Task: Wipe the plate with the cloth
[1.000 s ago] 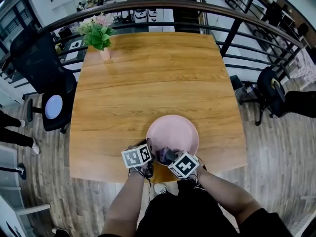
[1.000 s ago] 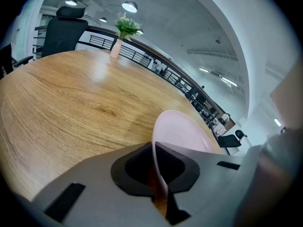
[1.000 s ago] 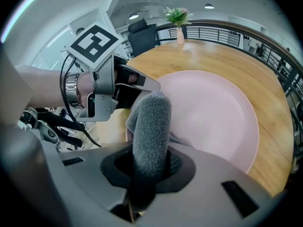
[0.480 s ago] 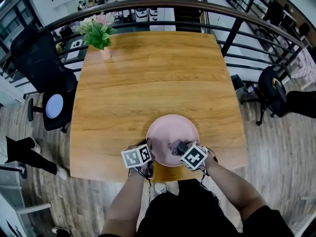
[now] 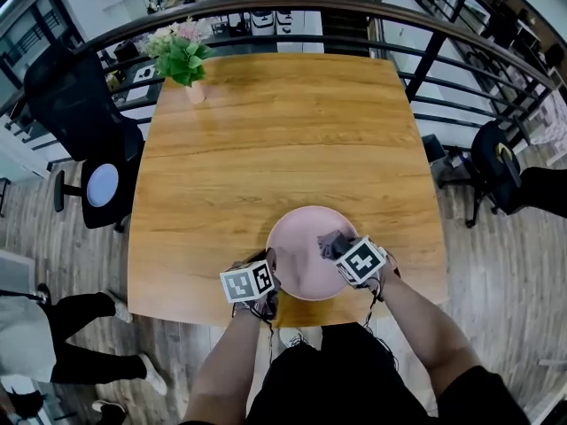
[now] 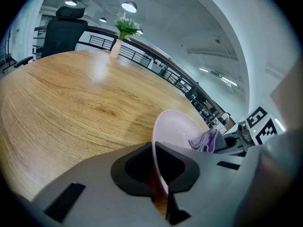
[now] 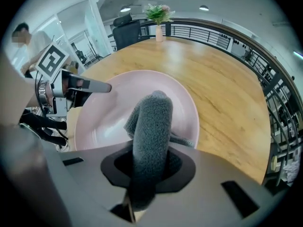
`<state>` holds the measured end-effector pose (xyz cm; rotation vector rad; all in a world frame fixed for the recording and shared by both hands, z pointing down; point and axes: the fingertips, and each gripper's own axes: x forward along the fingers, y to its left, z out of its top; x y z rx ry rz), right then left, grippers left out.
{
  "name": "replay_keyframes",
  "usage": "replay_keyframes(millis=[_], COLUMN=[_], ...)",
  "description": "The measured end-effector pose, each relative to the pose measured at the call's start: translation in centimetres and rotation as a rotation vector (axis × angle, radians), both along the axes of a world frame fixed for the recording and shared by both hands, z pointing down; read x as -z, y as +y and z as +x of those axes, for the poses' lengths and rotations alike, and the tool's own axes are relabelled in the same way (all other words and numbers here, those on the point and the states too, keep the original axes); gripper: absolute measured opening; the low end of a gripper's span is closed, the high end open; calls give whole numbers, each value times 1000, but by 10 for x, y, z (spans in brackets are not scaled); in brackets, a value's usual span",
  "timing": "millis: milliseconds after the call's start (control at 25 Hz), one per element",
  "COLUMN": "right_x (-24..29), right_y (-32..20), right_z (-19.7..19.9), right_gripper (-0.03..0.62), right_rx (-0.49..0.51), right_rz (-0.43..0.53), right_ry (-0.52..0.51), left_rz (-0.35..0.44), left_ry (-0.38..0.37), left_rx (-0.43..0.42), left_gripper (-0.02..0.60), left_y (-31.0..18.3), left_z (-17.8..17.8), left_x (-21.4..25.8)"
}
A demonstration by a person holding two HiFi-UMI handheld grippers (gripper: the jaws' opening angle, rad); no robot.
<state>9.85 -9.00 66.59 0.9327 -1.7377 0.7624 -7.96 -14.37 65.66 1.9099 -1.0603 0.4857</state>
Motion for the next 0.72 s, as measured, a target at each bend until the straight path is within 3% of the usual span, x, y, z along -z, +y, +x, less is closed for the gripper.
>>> replay_keyframes(millis=[320, 720], right_x=[1, 20], right_y=[-37, -75], right_z=[10, 20], right_gripper=[74, 74], right_rx=[-90, -217], right_rz=[71, 247], right_ry=[4, -30], left_rz=[2, 2], left_ry=[-12, -22], left_rx=[8, 27], left_gripper=[31, 32], left_y=[-1, 0], left_z=[-2, -3], left_x=[0, 1])
